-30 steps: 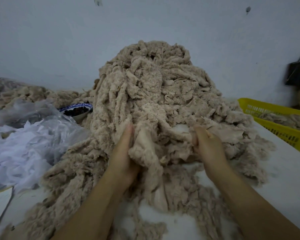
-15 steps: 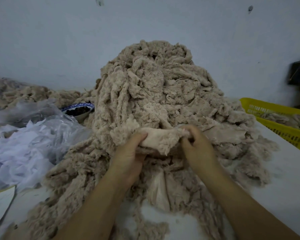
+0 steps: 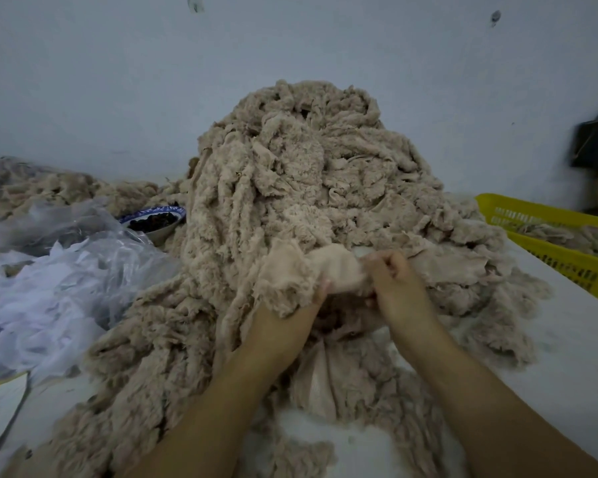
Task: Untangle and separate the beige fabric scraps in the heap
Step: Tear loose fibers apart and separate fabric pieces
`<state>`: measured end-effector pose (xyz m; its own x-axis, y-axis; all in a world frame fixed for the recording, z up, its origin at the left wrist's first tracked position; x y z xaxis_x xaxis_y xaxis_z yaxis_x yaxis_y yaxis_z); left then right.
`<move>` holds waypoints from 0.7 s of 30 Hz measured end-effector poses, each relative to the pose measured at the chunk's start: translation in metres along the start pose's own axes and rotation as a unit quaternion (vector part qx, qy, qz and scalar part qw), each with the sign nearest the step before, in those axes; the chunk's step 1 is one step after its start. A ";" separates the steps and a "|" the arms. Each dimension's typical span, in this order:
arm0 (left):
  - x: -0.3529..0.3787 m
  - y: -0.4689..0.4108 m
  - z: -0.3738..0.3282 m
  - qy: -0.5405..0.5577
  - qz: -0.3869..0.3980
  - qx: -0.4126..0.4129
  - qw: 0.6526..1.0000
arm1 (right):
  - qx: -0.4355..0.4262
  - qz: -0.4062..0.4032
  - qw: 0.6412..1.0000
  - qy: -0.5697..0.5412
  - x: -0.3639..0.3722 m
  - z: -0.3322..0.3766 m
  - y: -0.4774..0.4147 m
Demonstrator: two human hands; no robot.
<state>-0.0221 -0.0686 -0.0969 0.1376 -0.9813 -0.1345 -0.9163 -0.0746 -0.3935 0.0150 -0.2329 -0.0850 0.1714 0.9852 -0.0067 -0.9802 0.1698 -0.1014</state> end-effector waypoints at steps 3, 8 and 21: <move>-0.004 -0.004 -0.002 0.064 -0.063 -0.030 0.996 | 0.017 -0.030 0.996 -0.083 -0.015 0.002 -0.007; -0.004 0.000 -0.001 0.080 -0.066 -0.073 0.992 | -0.014 0.001 0.997 -0.082 -0.011 0.006 -0.002; 0.007 -0.001 -0.011 0.232 0.115 -0.026 0.966 | -0.123 0.119 0.971 0.165 0.016 -0.003 0.013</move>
<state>-0.0247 -0.0771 -0.0875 -0.2437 -0.9459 0.2144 -0.9218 0.1571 -0.3544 0.0050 -0.2152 -0.0894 0.0052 0.9279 -0.3728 -0.9496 -0.1123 -0.2926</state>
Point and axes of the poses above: each hand's wrist, its own y-axis away from the middle knuckle, its own x-axis out of the palm, z = x × y, the point moved 2 cm from there along -y, towards the middle knuckle, and after that the axes turned 7 degrees about x, right-handed, at the moved point
